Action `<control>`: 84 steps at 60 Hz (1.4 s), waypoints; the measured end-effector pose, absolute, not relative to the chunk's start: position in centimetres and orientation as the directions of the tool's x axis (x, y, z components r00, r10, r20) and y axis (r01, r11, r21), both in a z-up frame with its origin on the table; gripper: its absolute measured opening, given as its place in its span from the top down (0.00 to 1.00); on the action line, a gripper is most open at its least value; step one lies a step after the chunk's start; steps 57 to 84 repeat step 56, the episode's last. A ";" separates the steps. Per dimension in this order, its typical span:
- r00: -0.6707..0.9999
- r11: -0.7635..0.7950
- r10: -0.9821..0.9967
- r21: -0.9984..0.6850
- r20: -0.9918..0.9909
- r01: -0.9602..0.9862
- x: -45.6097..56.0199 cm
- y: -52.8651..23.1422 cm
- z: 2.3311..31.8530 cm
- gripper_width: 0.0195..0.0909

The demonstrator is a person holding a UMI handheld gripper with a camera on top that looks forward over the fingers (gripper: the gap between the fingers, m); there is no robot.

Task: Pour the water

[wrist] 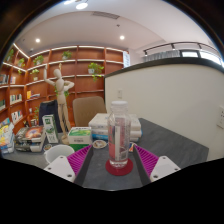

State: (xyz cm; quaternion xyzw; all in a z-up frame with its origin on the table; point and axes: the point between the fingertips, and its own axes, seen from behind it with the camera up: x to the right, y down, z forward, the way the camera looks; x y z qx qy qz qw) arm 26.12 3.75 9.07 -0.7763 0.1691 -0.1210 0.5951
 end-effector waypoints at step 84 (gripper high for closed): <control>0.988 -0.271 -0.152 -0.963 0.033 -0.009 15.1 -12.9 18.0 0.06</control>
